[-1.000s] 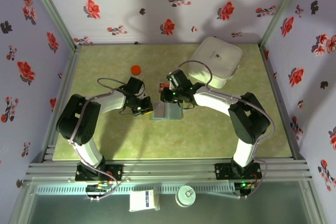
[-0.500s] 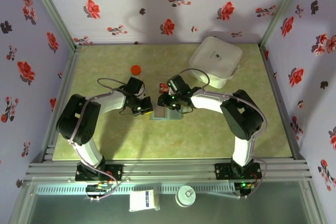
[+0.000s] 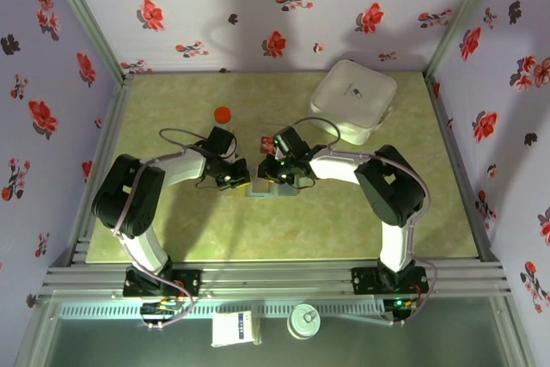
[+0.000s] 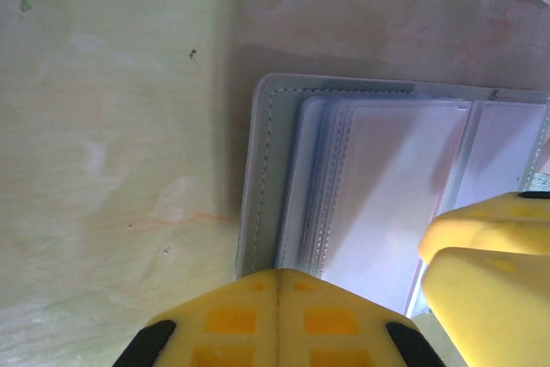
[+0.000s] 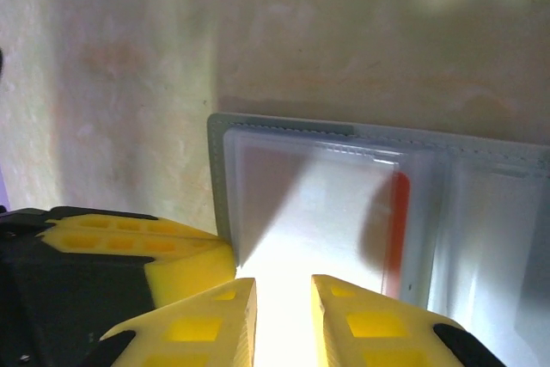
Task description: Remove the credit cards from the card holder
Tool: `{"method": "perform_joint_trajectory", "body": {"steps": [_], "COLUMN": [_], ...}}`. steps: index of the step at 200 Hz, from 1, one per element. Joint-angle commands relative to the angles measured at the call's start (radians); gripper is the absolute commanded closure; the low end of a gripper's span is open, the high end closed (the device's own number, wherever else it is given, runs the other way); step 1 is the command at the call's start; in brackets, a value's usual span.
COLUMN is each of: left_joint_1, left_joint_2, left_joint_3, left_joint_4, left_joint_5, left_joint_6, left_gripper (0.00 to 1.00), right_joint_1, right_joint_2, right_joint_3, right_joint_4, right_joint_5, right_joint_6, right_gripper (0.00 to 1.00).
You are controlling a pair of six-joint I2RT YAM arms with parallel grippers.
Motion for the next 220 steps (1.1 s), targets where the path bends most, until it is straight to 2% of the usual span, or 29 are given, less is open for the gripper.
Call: {"method": "perform_joint_trajectory", "body": {"steps": [1, 96, 220], "left_joint_1": [-0.004, -0.005, -0.004], "left_joint_2": [-0.009, -0.007, -0.071], "left_joint_3": [-0.012, -0.013, 0.005], "left_joint_4": [-0.005, -0.011, -0.011], "left_joint_5": [0.001, -0.001, 0.0], "left_joint_6": [-0.011, -0.009, -0.035], "left_gripper": [1.0, 1.0, 1.0], "right_joint_1": [0.009, 0.008, -0.017], "right_joint_2": [0.011, -0.031, -0.066], "right_joint_3": [-0.015, -0.022, -0.068], "right_joint_4": [-0.004, -0.09, -0.047], "right_joint_5": [-0.004, 0.09, 0.071], "right_joint_6": [0.015, -0.022, -0.023], "right_gripper": [0.76, 0.76, 0.76]}}
